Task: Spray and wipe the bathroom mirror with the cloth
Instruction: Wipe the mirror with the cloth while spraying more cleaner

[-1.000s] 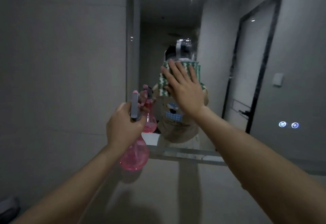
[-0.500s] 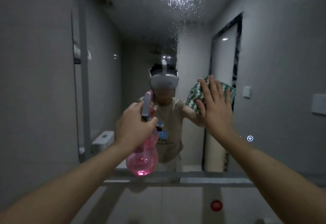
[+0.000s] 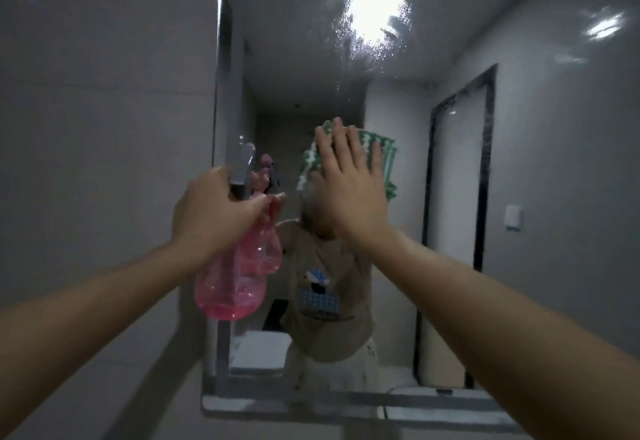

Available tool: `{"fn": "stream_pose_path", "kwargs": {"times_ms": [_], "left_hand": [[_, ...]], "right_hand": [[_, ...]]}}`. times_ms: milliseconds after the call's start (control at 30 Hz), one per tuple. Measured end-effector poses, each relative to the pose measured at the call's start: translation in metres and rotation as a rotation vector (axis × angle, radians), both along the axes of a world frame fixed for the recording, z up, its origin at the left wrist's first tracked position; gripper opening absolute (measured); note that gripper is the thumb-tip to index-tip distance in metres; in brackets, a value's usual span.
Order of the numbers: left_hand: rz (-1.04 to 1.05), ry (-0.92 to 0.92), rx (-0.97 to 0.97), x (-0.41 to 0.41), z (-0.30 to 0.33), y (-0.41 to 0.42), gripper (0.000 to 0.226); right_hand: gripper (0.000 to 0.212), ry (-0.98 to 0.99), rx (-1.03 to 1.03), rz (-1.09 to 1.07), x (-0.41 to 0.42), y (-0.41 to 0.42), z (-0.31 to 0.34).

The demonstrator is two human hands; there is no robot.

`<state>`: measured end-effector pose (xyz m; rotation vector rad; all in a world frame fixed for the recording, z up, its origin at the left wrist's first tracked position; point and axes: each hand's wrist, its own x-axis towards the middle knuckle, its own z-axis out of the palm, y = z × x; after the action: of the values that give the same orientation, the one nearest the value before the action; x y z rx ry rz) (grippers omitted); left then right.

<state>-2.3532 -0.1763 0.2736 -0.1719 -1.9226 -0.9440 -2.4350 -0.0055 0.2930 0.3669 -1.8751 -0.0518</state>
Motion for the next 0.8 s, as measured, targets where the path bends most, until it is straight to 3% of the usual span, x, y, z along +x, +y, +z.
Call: {"fn": "stream_pose_path", "kwargs": {"times_ms": [67,167,333,400,467,567,700,800], "left_hand": [[-0.008,0.024,0.042,-0.001,-0.003,-0.014,0.018],[-0.023,0.048,0.119,0.000,-0.005,-0.026,0.029],[-0.077,0.054,0.179,-0.003,0.005,-0.018,0.021],[-0.148,0.005,0.164,-0.005,0.012,-0.006,0.017],[-0.217,-0.025,0.152,-0.006,0.018,0.004,0.031],[-0.202,0.033,0.100,-0.010,0.029,0.031,0.016],[-0.228,0.095,0.065,-0.016,0.040,0.073,0.033],[-0.297,0.101,0.041,-0.021,0.047,0.099,0.023]], "right_hand": [[0.059,0.047,0.055,0.010,-0.005,-0.023,0.000],[0.057,0.076,0.183,0.005,-0.010,-0.046,0.002],[0.057,0.104,0.370,0.018,-0.014,-0.031,0.028],[0.057,0.137,0.300,0.008,-0.014,-0.012,0.043],[0.058,0.115,0.205,-0.006,-0.013,0.008,0.056],[0.059,0.109,0.099,-0.018,-0.009,0.049,0.069],[0.056,0.061,-0.011,-0.038,-0.008,0.106,0.070],[0.059,0.052,-0.115,-0.036,-0.006,0.145,0.058]]}}
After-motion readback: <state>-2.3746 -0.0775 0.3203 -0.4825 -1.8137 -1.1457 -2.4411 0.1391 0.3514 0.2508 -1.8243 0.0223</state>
